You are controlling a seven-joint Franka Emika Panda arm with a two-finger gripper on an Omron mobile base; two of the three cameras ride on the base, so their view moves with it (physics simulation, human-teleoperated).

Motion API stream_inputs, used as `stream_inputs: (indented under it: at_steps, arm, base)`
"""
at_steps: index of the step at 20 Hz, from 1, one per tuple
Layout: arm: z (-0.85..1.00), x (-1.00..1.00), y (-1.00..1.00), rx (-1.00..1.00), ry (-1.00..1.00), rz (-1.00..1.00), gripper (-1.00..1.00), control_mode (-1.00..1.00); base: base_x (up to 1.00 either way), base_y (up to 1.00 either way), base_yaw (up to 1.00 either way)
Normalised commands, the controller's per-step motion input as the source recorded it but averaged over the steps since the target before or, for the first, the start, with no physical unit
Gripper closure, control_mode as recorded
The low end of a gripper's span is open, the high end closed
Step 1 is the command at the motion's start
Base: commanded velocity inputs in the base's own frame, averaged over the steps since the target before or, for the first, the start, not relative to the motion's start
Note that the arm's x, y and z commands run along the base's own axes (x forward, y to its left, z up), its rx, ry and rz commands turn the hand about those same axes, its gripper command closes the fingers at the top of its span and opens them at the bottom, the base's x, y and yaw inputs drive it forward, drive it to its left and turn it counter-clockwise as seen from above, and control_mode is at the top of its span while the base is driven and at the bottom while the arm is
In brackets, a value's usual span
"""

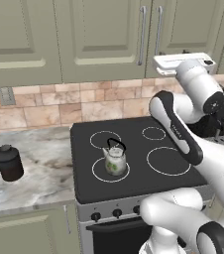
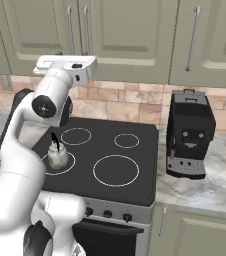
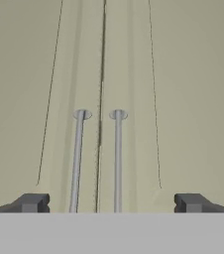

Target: Pick the pan from the cabinet and place it on the stove. Then turn on the stove burner for the pan.

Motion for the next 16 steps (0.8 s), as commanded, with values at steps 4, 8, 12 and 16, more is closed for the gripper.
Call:
stream_inputs:
  at_steps: [4,8,12,16]
  arm:
    - [0.0,0.34,0.0,0.0,0.03,0.0,-1.0,-1.0]
    - [0.0,0.36,0.0,0.0,0.02,0.0,-1.0,-1.0]
    - [0.0,0.37,0.0,0.0,0.01,0.0,-1.0,-1.0]
    - [0.0,0.37,0.0,0.0,0.01,0.0,-1.0,-1.0]
  base:
    - [0.0,0.0,0.0]
    - [0.0,0.0,0.0]
    - [0.0,0.0,0.0]
    - [0.0,0.0,0.0]
